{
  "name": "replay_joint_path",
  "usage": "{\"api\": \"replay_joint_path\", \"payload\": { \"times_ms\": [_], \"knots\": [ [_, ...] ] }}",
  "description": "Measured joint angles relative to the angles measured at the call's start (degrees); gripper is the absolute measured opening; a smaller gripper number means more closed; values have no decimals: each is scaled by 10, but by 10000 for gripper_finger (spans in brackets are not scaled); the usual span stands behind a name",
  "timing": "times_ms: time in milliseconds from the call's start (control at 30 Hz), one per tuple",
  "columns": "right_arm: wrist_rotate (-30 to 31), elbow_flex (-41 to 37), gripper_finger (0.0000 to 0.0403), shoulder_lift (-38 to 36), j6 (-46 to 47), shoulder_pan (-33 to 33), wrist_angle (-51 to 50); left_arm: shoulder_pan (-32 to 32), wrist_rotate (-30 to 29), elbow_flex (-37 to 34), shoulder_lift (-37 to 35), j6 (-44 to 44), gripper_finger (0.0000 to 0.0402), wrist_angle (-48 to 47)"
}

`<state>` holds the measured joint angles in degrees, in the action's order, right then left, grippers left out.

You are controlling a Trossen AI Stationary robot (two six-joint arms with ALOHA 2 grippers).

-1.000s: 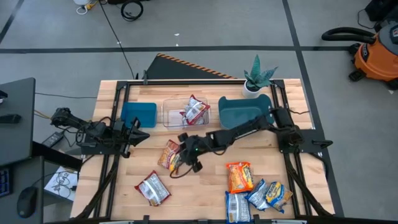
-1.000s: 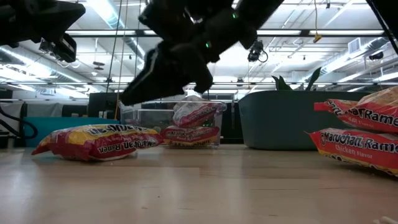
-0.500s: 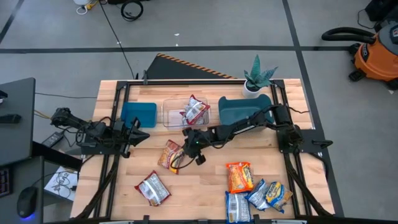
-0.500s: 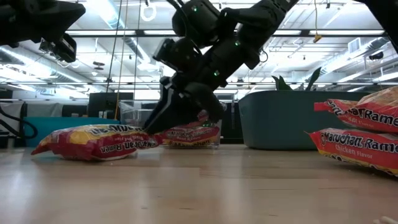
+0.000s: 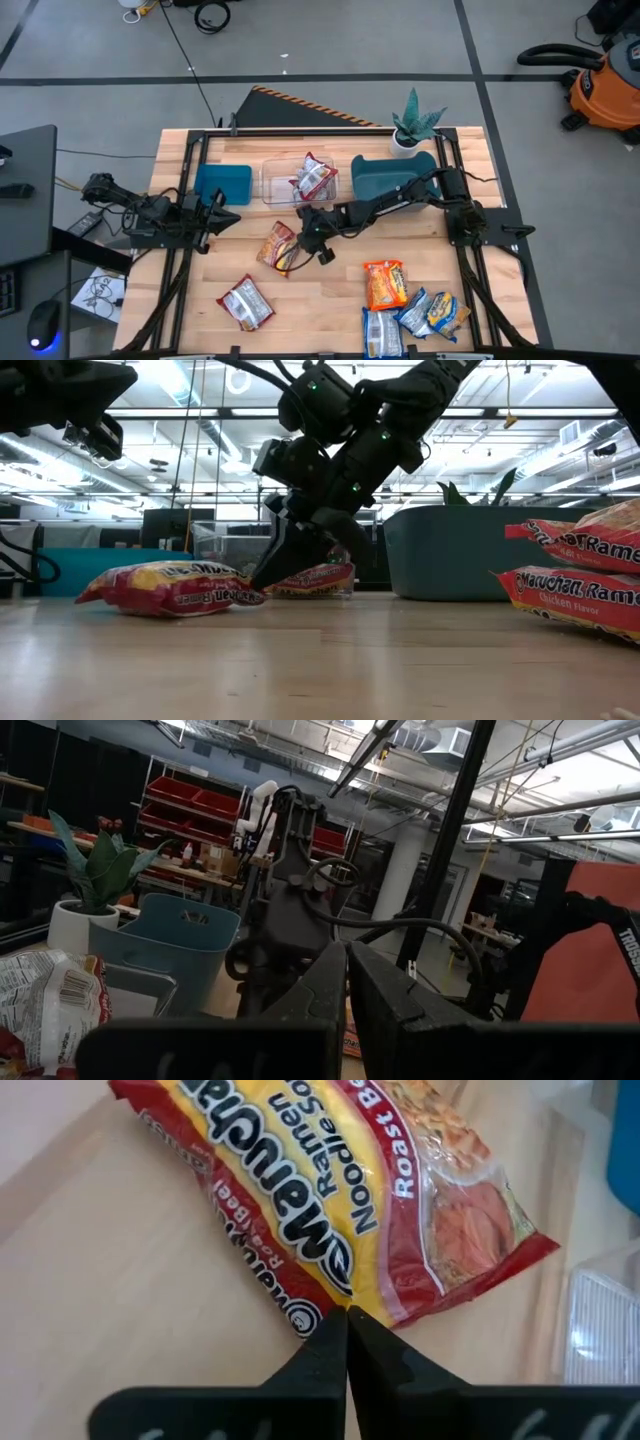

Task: Sort Maruchan noodles
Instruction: Put the red noodle pack into the transparent bin

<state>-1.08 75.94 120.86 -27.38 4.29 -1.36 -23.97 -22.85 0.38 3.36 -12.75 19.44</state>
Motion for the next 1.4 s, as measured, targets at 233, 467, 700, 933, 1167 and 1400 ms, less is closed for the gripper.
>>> {"api": "replay_joint_path", "payload": {
  "times_ms": [233,467,700,933,1167,1400],
  "knots": [
    [53,0,7,-2,0,0,-1,0,0,0,0,0,23,0],
    [94,0,6,-13,-1,5,2,0,0,0,0,0,23,0],
    [138,0,5,-33,-13,16,21,0,0,0,0,0,23,0],
    [142,0,4,-60,-39,20,26,0,0,0,0,0,23,0],
    [176,3,3,-69,-70,19,31,0,0,0,0,0,23,0],
    [193,36,3,-92,-96,19,-2,0,0,0,0,0,23,0]
  ]
}}
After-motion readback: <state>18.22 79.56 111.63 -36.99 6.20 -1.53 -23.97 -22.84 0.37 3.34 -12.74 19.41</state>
